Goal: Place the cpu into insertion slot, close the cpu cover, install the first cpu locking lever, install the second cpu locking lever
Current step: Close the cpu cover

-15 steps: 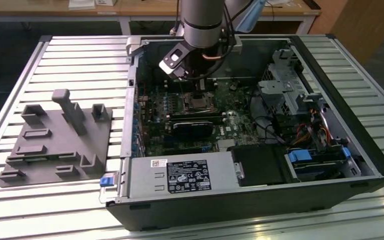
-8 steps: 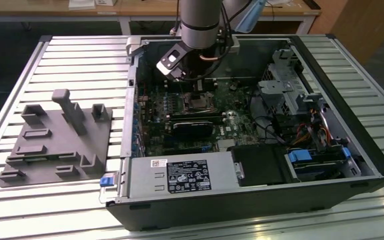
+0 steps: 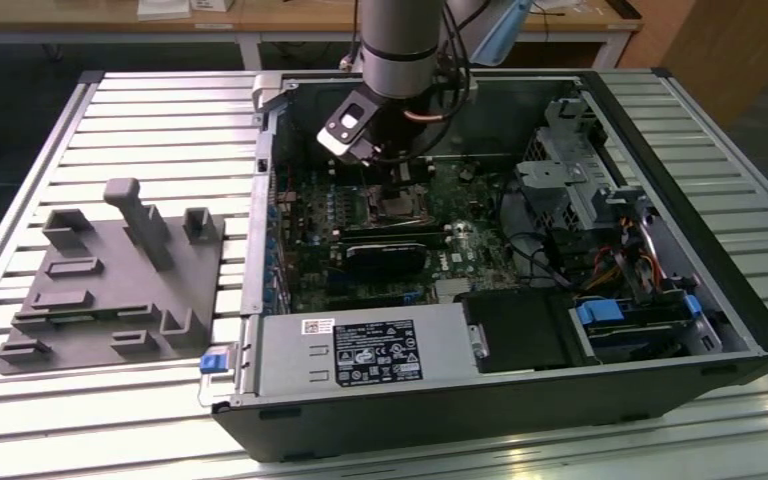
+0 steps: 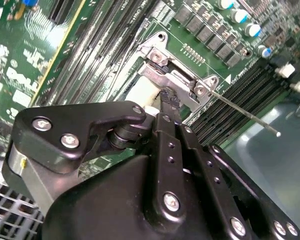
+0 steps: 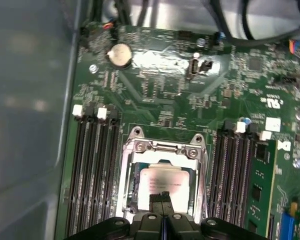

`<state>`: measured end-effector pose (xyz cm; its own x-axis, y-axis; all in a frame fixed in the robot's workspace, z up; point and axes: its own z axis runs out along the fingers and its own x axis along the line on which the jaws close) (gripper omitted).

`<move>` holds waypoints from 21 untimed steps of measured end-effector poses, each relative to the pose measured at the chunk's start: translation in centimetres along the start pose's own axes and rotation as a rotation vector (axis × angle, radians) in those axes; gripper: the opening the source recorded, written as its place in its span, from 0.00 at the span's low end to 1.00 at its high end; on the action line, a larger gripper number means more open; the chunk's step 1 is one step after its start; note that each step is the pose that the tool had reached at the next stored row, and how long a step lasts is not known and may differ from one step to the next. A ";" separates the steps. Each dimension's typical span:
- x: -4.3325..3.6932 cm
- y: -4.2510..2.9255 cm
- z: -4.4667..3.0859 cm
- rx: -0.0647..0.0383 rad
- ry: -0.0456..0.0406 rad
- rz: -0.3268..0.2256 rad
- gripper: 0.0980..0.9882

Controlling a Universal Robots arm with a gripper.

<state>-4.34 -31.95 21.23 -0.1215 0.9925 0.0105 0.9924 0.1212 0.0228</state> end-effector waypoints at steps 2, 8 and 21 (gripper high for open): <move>0.00 0.00 0.01 0.000 0.0008 -0.036 0.01; 0.00 0.00 0.05 0.002 0.0032 -0.145 0.01; 0.00 0.00 0.13 0.004 0.0087 -0.382 0.01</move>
<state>-4.34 -31.95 21.10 -0.4828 0.8756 0.0104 0.8756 0.4825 0.0228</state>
